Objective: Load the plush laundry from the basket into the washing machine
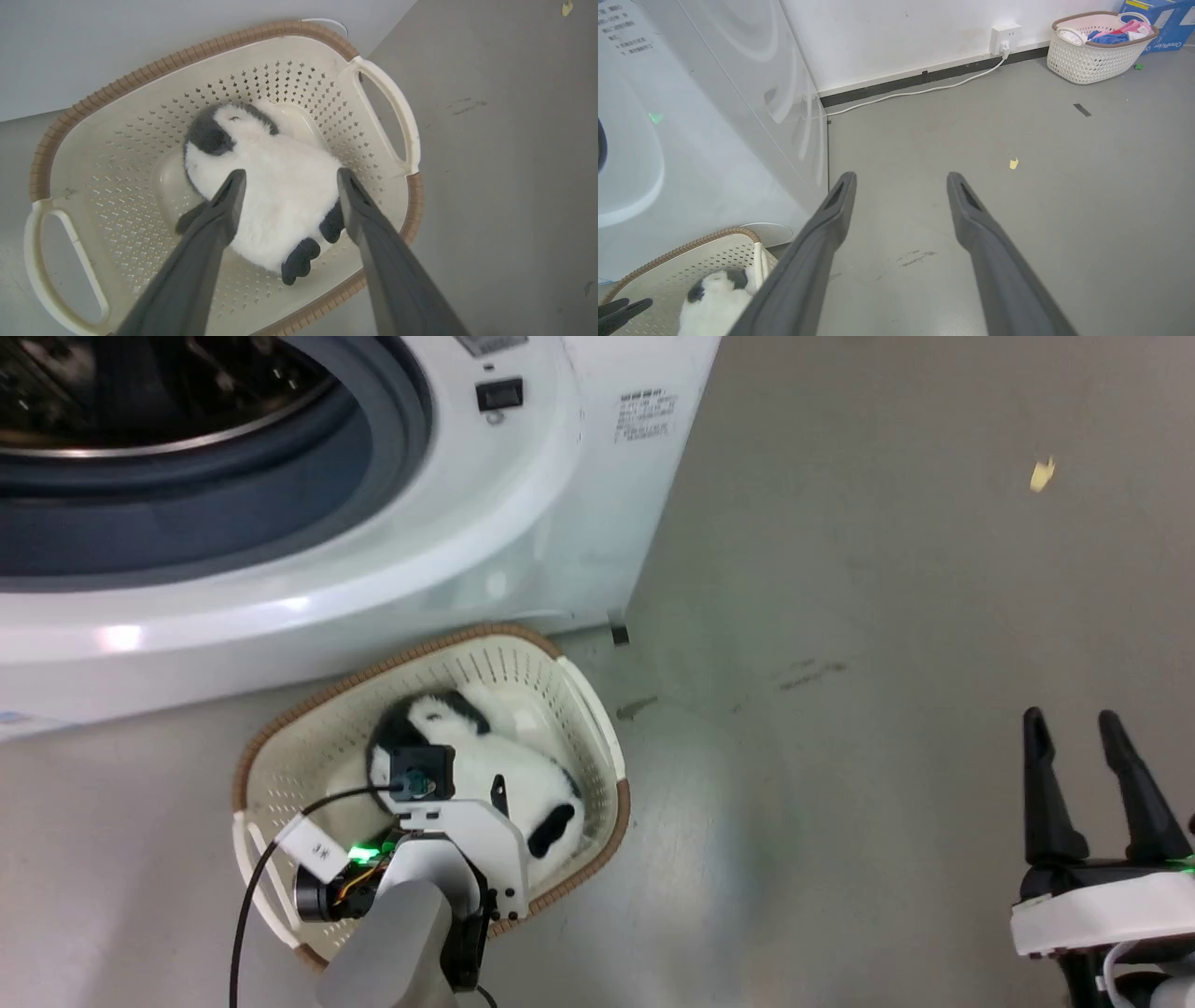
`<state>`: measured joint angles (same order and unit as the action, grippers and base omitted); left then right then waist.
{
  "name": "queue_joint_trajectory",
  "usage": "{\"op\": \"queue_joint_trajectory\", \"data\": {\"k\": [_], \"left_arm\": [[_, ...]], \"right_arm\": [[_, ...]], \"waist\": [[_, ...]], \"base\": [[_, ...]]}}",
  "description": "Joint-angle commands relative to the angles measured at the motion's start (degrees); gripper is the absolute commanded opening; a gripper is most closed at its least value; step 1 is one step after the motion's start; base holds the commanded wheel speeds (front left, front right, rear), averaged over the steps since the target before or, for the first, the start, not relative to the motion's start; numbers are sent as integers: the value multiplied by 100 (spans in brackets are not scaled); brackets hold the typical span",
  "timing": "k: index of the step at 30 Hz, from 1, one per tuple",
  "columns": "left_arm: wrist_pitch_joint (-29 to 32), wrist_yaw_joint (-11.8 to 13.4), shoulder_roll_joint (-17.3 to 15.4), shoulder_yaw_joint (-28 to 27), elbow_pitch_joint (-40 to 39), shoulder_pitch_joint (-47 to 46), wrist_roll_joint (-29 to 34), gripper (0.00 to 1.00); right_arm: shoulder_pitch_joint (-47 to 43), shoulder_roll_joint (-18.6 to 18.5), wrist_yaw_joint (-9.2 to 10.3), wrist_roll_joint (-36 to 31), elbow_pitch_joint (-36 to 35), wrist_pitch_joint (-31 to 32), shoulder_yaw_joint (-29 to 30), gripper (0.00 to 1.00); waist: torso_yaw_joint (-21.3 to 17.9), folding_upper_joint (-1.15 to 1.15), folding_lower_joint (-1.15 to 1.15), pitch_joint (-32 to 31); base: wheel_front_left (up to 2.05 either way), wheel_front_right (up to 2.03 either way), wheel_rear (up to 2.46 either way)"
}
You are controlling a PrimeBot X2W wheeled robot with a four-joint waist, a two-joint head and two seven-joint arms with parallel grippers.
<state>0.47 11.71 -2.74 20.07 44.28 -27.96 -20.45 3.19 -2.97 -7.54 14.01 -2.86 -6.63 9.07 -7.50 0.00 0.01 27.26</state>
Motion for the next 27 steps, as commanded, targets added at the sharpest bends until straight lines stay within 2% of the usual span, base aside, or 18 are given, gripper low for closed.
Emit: {"op": "queue_joint_trajectory", "data": {"k": [1, 5, 13, 22, 27], "left_arm": [[124, 85, -13, 114, 207, -208, -106, 100], [309, 234, -13, 289, 459, -462, -249, 100], [295, 496, -13, 518, 966, -939, -535, 100], [79, 746, -13, 743, 1512, -1438, -867, 100], [-214, 1069, -46, 853, 1852, -1795, -973, 100]], "right_arm": [[113, 7, 4, 85, -63, -59, 60, 100], [158, 7, 4, 180, -138, -103, 127, 100], [215, 7, 4, 390, -254, -192, 260, 100], [276, 8, 5, 583, -462, -259, 444, 100], [314, 9, 5, 707, -589, -277, 479, 100]], "waist": [[-41, 0, -1, 251], [-88, 0, -1, 557], [-206, 0, -1, 1126], [-277, 0, -1, 1762], [-331, 0, -1, 2098]], "base": [[0, 0, 0], [0, 0, 0], [0, 0, 0], [0, 0, 0], [0, 0, 0]]}}
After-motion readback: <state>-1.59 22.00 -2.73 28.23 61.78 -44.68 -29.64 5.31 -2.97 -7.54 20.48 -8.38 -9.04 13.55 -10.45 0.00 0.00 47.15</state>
